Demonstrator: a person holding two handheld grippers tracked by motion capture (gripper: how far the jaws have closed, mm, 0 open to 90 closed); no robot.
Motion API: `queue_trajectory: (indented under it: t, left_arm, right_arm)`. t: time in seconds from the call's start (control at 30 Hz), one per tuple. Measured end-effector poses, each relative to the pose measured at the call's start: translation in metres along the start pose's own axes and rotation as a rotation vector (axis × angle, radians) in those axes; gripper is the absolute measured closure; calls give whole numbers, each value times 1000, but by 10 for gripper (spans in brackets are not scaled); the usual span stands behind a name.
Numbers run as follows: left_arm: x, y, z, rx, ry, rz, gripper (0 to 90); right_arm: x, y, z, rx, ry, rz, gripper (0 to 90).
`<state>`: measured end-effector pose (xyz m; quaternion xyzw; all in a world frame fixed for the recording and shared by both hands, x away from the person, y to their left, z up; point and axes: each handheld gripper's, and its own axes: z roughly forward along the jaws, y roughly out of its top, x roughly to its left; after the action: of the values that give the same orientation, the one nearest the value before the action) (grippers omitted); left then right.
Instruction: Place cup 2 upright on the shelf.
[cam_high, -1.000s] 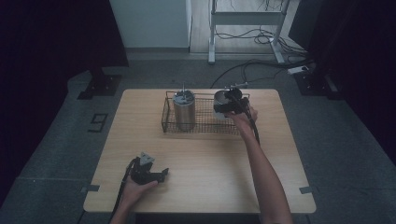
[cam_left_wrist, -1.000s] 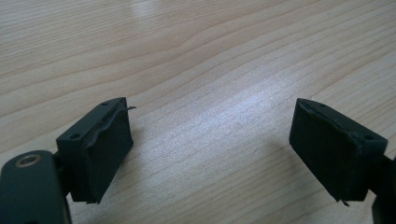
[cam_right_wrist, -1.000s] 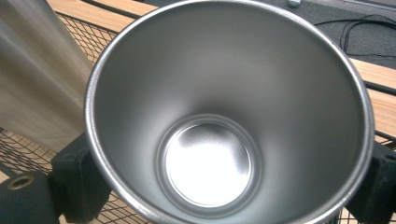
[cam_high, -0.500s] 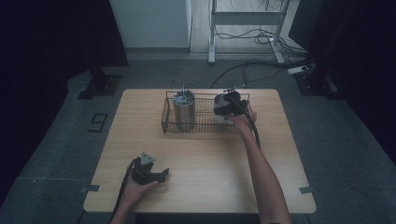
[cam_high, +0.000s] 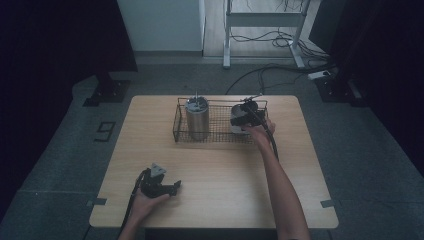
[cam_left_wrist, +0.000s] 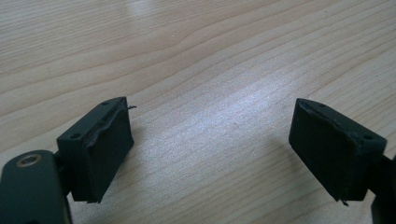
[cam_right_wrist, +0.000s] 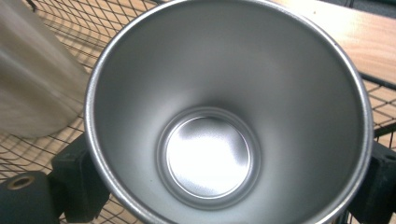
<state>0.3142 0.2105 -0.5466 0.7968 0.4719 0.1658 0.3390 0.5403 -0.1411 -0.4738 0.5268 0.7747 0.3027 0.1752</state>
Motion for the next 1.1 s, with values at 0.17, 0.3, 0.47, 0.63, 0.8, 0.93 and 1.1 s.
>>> queue_trajectory:
  t: [0.17,0.3,0.47,0.63,0.8,0.93,1.1]
  left_arm:
    - [0,0,0,1,0,0,135]
    - [0,0,0,0,1,0,135]
    - [0,0,0,1,1,2,135]
    - [0,0,0,1,1,2,136]
    - [-1,0,0,2,3,4,136]
    - [-1,0,0,3,4,6,136]
    - [-1,0,0,4,4,8,137]
  right_arm:
    - [-4,-4,3,11,-12,11,78]
    - [-2,-4,3,13,-13,3,78]
    - [0,-4,6,37,-40,-21,78]
    - [1,-5,7,52,-49,-34,77]
    - [1,-5,5,73,-46,-41,75]
    - [2,-6,4,88,-55,-51,74]
    - [0,-6,3,96,-48,-52,74]
